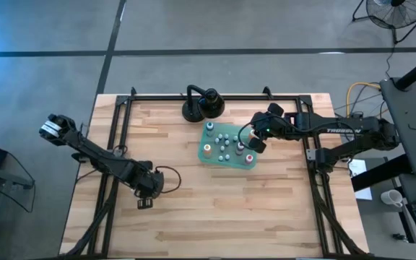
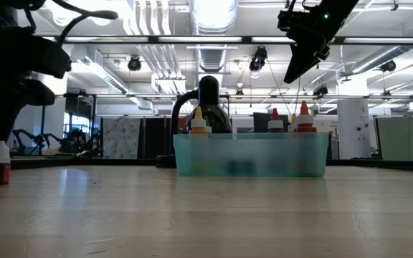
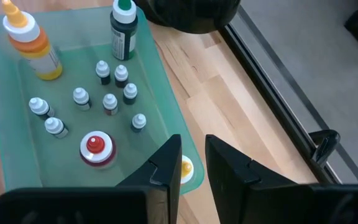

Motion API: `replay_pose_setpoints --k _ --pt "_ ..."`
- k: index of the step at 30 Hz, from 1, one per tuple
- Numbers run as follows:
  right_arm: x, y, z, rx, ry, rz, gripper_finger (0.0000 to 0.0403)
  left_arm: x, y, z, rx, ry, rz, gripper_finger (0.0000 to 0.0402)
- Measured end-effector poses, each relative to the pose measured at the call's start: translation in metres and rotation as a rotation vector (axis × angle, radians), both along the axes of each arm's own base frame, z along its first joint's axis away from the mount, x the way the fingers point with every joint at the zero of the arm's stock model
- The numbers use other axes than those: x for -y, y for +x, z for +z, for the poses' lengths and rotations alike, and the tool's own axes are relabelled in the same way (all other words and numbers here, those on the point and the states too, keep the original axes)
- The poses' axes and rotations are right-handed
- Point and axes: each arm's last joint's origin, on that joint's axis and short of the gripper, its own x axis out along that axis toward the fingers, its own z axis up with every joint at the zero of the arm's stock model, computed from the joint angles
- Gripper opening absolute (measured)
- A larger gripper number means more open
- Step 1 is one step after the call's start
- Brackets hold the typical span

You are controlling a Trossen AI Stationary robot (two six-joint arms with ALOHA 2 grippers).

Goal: Pick & Place food coloring
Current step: Put the pink food coloring bottle into the bin

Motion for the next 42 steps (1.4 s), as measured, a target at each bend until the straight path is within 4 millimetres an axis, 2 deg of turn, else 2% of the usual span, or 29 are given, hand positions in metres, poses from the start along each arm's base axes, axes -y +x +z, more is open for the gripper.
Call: replay_pose_setpoints --k 15,26,42 --pt "0.0 0.0 0.0 0.001 -0.007 0.007 0.0063 0.002 0.005 -0.003 0.062 -0.004 0.003 0.0099" --pt "0.0 0.001 0.001 0.003 -0.014 0.003 0.0063 0.005 0.011 -0.02 0.005 0.03 -0.012 0.0099" --pt "0.0 0.001 0.001 0.005 -0.014 0.002 0.0063 0.007 0.015 -0.015 0.015 0.018 0.022 0.0098"
